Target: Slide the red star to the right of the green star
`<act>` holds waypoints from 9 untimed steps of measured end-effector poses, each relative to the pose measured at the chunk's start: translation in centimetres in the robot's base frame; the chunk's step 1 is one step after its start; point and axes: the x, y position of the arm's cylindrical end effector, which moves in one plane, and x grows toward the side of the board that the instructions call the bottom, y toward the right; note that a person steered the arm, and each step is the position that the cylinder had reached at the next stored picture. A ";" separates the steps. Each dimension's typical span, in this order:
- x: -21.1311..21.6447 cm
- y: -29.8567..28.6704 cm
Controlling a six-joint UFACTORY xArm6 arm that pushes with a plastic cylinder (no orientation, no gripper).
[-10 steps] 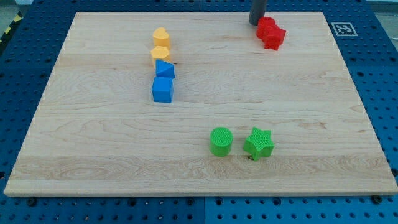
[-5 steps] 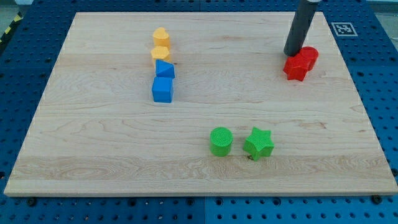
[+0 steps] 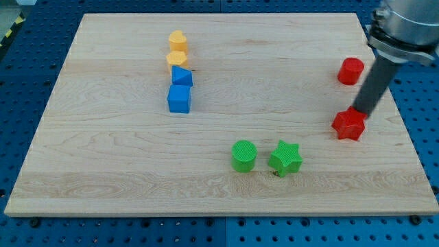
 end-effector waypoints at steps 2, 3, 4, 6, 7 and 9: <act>-0.6 6.1; -1.0 5.7; -1.0 1.2; -0.5 -4.2; 1.4 -4.2; 4.8 -3.8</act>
